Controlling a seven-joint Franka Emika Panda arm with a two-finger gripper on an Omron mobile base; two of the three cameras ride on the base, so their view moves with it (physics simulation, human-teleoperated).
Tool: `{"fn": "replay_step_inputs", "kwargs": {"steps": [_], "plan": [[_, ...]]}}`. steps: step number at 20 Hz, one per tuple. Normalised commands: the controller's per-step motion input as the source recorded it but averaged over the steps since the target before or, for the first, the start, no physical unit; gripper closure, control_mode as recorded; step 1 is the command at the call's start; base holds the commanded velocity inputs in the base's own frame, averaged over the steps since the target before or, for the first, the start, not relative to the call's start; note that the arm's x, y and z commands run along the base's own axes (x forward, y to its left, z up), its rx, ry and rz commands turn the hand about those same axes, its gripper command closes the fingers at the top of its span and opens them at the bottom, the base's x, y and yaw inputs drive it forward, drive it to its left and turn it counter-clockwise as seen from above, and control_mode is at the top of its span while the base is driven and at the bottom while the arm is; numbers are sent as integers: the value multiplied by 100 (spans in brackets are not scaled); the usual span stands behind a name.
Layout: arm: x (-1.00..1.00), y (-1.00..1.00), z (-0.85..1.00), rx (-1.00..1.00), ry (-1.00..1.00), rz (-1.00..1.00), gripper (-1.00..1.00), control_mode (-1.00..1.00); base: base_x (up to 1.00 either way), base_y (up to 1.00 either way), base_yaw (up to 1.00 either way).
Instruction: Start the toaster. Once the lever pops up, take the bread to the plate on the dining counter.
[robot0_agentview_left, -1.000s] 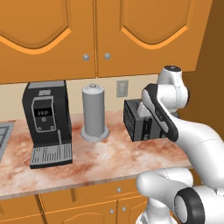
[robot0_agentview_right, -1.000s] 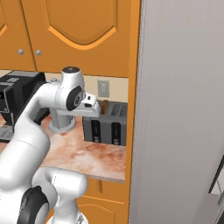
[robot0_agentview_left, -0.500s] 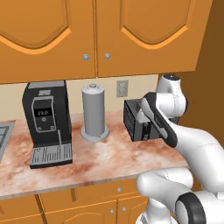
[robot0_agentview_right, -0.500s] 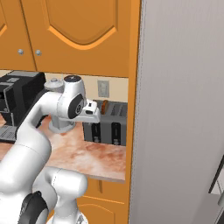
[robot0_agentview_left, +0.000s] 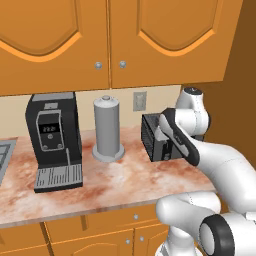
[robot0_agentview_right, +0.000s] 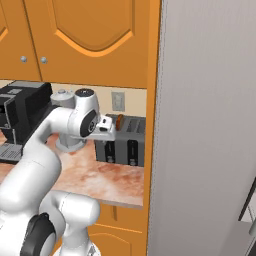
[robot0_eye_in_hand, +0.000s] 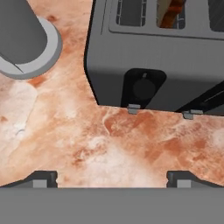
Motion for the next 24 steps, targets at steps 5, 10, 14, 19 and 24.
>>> {"fn": "replay_step_inputs", "kwargs": {"steps": [5, 10, 14, 19, 24], "plan": [[35, 0, 0, 0, 0, 0, -100, -100, 0, 0, 0], [32, 0, -2, 0, 0, 0, -100, -100, 0, 0, 0], [8, 0, -3, 0, 0, 0, -100, -100, 0, 0, 0], [0, 0, -9, 0, -3, 0, -100, -100, 0, 0, 0], [3, 0, -9, 0, -13, 0, -100, -100, 0, 0, 0]]}}
